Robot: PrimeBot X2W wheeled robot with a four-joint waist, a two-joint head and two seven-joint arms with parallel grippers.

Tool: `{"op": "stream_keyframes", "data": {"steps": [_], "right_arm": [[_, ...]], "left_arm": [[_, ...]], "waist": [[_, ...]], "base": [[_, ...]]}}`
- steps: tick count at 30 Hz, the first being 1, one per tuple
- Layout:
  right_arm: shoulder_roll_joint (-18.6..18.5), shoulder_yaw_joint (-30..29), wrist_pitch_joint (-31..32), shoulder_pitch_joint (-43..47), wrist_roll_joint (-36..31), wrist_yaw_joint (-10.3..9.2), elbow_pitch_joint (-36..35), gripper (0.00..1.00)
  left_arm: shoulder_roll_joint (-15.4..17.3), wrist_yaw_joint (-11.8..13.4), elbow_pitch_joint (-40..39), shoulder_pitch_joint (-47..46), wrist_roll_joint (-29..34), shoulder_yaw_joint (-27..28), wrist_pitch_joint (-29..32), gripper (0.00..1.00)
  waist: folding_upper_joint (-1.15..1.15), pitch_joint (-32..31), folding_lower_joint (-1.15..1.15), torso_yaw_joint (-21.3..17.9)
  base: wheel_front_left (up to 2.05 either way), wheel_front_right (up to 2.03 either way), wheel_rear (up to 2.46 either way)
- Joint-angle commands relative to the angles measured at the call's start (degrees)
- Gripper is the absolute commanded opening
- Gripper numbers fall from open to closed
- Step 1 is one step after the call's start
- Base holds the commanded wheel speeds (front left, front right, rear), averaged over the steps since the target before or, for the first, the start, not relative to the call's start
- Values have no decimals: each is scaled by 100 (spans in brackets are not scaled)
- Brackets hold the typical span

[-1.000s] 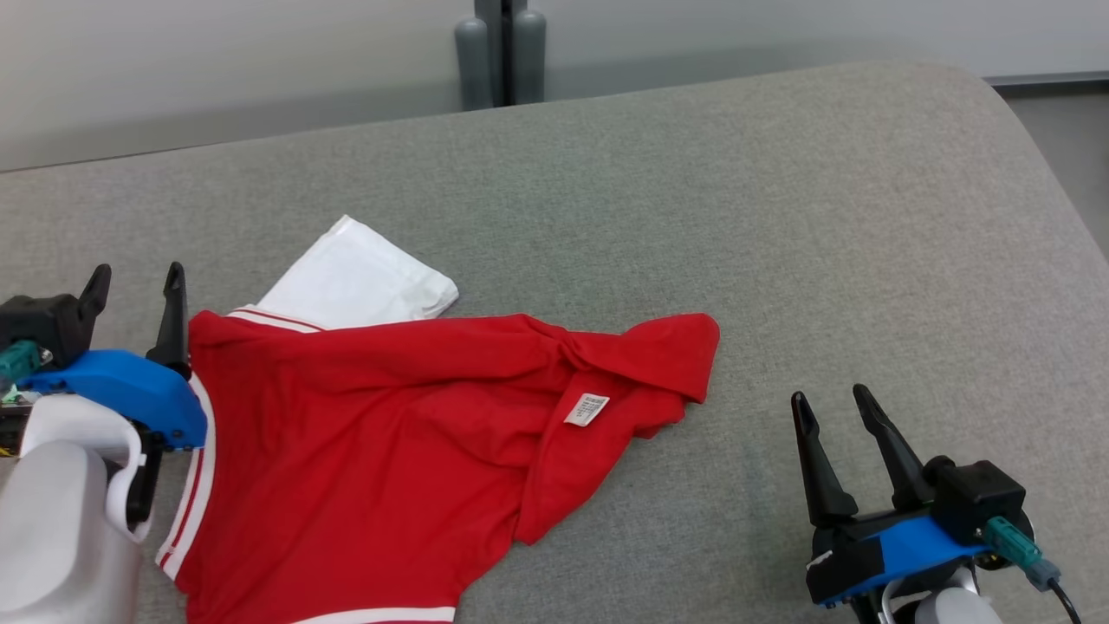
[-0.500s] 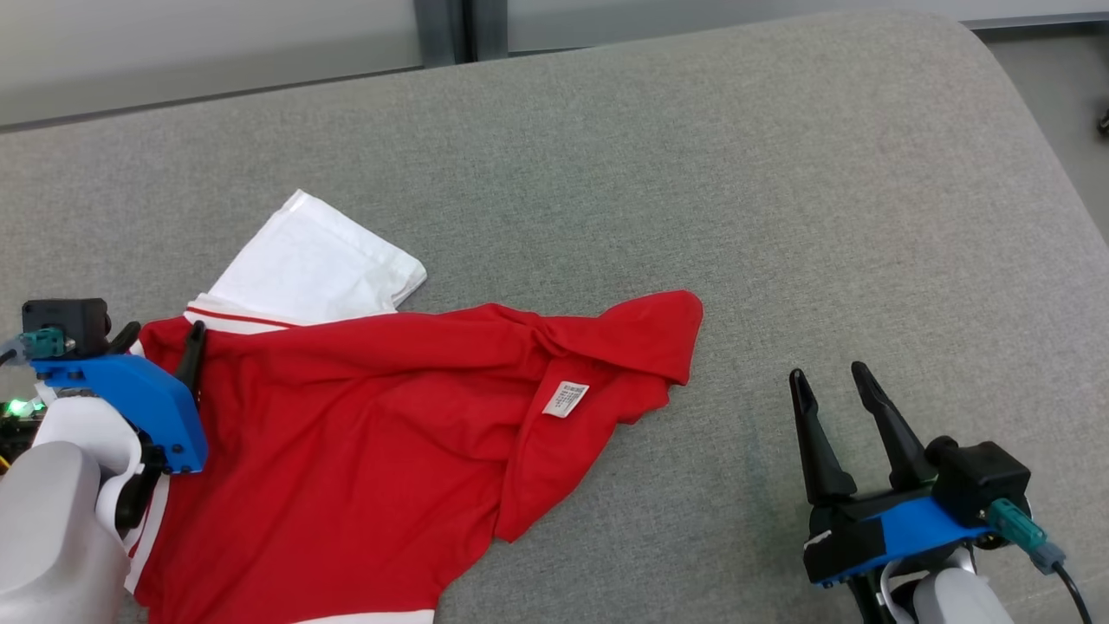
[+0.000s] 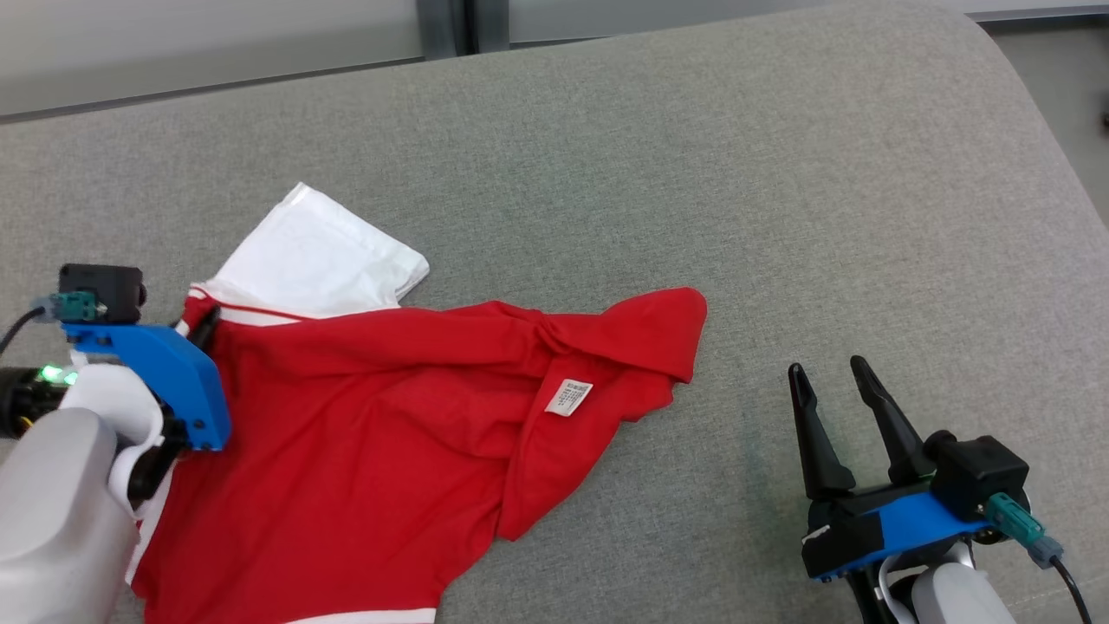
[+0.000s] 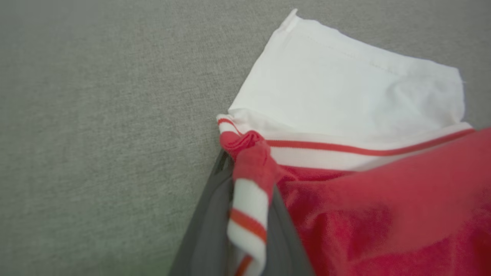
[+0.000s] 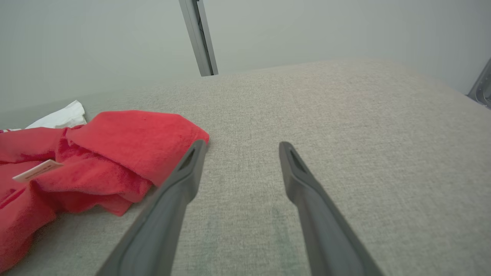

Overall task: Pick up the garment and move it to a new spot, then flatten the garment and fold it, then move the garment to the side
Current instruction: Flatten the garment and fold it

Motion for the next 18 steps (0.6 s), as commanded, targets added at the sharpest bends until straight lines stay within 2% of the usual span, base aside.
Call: {"op": "stream_keyframes", "data": {"steps": [1,3,4,9,11,12,13,14,15,18], "right_arm": [[-14,-6,-21,-120,-37,1,-7,100],[-13,-14,-21,-139,-65,1,-58,100],[-13,-14,-21,-139,-65,1,-58,100],[-13,-25,-21,-152,-95,1,-87,100],[-15,0,-21,-153,-104,1,-85,100],[-14,14,-21,-158,-100,1,-79,100],[-14,28,-21,-162,-91,1,-73,100],[-14,32,-21,-160,-79,1,-66,100],[-14,39,-21,-154,-66,1,-55,100],[-15,28,-21,-77,-52,1,-14,100]], "left_arm": [[105,0,64,-147,27,3,-122,0],[159,90,60,-512,171,126,-669,0],[159,90,60,-512,171,126,-669,0],[155,287,225,-1054,431,230,-1611,0],[110,264,425,-1151,510,153,-1721,0],[114,252,552,-1208,556,103,-1717,11],[94,238,667,-1274,568,89,-1770,44],[74,237,755,-1342,571,103,-1884,44],[73,271,834,-1377,597,121,-2051,100],[34,316,1047,-1293,630,155,-2473,100]], "waist": [[0,11,0,11],[0,49,0,20],[0,49,0,20],[0,96,0,8],[0,103,0,-12],[0,108,0,-28],[0,106,0,-39],[0,100,0,-46],[0,86,0,-51],[0,-18,0,-33]], "base": [[0,0,0],[0,0,0],[0,0,0],[0,0,0],[0,0,0],[0,0,0],[0,0,0],[0,0,0],[0,0,0],[0,0,0]]}}
